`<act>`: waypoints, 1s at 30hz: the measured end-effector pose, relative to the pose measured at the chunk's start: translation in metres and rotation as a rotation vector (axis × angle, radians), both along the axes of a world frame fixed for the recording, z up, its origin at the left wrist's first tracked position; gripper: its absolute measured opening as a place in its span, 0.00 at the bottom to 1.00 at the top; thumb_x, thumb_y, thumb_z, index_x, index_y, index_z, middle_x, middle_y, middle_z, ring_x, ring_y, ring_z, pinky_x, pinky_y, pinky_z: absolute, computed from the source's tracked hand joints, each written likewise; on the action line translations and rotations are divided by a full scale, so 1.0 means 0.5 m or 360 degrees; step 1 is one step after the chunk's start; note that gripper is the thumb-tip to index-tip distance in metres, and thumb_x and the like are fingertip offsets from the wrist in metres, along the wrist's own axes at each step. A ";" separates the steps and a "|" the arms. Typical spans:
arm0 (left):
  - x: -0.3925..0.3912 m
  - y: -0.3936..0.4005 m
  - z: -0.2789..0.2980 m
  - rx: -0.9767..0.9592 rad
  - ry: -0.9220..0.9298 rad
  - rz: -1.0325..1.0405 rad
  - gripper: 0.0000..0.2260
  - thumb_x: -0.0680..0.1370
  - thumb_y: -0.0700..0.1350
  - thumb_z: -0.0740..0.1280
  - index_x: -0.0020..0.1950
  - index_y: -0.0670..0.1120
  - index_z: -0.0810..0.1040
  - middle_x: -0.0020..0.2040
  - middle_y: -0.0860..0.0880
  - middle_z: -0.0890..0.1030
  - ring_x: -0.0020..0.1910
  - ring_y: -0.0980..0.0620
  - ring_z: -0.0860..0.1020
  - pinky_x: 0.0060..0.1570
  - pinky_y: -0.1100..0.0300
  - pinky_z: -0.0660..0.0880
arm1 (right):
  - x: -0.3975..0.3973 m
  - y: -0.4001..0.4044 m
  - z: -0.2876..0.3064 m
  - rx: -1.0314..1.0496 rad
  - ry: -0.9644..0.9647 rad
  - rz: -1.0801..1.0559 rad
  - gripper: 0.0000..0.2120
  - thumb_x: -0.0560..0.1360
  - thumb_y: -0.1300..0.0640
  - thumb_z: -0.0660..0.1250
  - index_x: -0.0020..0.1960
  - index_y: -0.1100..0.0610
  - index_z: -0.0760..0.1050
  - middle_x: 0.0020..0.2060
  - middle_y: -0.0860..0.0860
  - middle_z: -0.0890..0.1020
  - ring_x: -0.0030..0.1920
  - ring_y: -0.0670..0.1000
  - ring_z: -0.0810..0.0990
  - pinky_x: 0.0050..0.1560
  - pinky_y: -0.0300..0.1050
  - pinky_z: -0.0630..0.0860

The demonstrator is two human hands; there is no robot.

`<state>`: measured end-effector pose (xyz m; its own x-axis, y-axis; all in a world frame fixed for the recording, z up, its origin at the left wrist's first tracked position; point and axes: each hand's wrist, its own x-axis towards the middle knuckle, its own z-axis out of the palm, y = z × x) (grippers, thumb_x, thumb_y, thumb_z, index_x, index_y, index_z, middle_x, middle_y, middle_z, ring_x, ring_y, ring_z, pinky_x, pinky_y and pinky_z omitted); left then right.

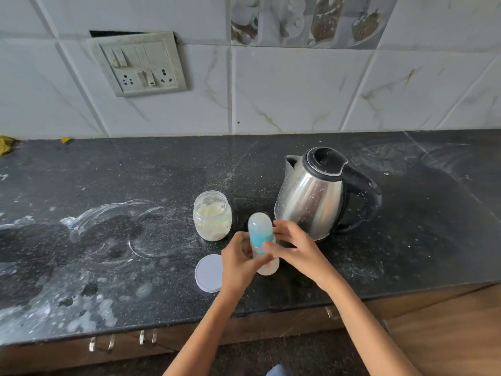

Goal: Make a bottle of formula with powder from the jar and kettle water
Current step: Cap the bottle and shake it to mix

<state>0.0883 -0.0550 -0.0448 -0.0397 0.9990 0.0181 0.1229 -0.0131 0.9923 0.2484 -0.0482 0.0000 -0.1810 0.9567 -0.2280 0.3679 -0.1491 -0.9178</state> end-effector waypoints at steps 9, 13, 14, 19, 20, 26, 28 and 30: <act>-0.015 0.008 0.150 -0.0037 -0.0399 -0.0299 0.21 0.69 0.43 0.77 0.58 0.40 0.77 0.49 0.43 0.85 0.49 0.44 0.83 0.51 0.43 0.79 | -0.031 -0.044 0.024 0.0297 0.0255 -0.0043 0.26 0.70 0.55 0.76 0.66 0.51 0.71 0.60 0.47 0.82 0.61 0.44 0.80 0.63 0.42 0.76; -0.024 0.013 0.193 0.0031 -0.0443 -0.0502 0.18 0.74 0.43 0.72 0.62 0.42 0.76 0.53 0.44 0.84 0.53 0.46 0.82 0.53 0.51 0.78 | -0.029 -0.032 0.066 0.0294 0.0522 -0.0052 0.20 0.72 0.54 0.74 0.63 0.51 0.75 0.54 0.49 0.84 0.56 0.46 0.82 0.54 0.40 0.78; -0.034 0.020 0.202 0.0015 -0.0539 -0.0574 0.18 0.76 0.41 0.69 0.65 0.41 0.74 0.57 0.43 0.83 0.57 0.46 0.81 0.55 0.55 0.77 | -0.022 -0.030 0.075 0.0214 0.0659 -0.0003 0.19 0.72 0.53 0.75 0.62 0.51 0.77 0.53 0.50 0.84 0.56 0.49 0.82 0.55 0.42 0.79; -0.058 0.056 0.230 0.0026 -0.0638 -0.0953 0.16 0.79 0.39 0.64 0.66 0.37 0.72 0.61 0.37 0.79 0.48 0.37 0.79 0.39 0.61 0.76 | -0.003 -0.018 0.080 -0.0192 0.1137 0.0325 0.29 0.64 0.47 0.79 0.61 0.59 0.79 0.55 0.63 0.83 0.55 0.62 0.83 0.57 0.53 0.79; -0.058 0.059 0.233 0.0032 -0.0647 -0.1011 0.16 0.78 0.40 0.64 0.65 0.36 0.73 0.60 0.35 0.78 0.42 0.37 0.78 0.35 0.62 0.75 | -0.002 -0.018 0.080 -0.0221 0.1187 0.0362 0.29 0.64 0.48 0.79 0.61 0.59 0.79 0.55 0.63 0.83 0.55 0.62 0.83 0.57 0.52 0.79; -0.033 0.056 0.233 0.0118 -0.0457 -0.0656 0.18 0.71 0.36 0.73 0.60 0.39 0.77 0.52 0.42 0.84 0.51 0.47 0.83 0.47 0.57 0.79 | -0.008 -0.017 0.075 0.0230 0.0530 -0.0051 0.26 0.63 0.51 0.78 0.60 0.54 0.78 0.53 0.54 0.85 0.56 0.53 0.83 0.56 0.50 0.79; -0.014 0.046 0.225 0.0223 -0.0319 -0.0315 0.18 0.67 0.41 0.78 0.55 0.42 0.79 0.48 0.47 0.85 0.48 0.50 0.84 0.45 0.57 0.80 | -0.023 -0.022 0.067 0.0513 0.0206 -0.0235 0.29 0.62 0.45 0.78 0.60 0.52 0.78 0.51 0.48 0.85 0.54 0.49 0.83 0.53 0.48 0.81; -0.005 0.044 0.220 0.0305 -0.0232 -0.0242 0.19 0.66 0.44 0.78 0.54 0.42 0.80 0.47 0.49 0.86 0.47 0.52 0.84 0.44 0.56 0.81 | -0.033 -0.030 0.061 0.0600 0.0235 -0.0287 0.26 0.64 0.45 0.77 0.59 0.51 0.79 0.49 0.47 0.86 0.52 0.47 0.84 0.49 0.47 0.82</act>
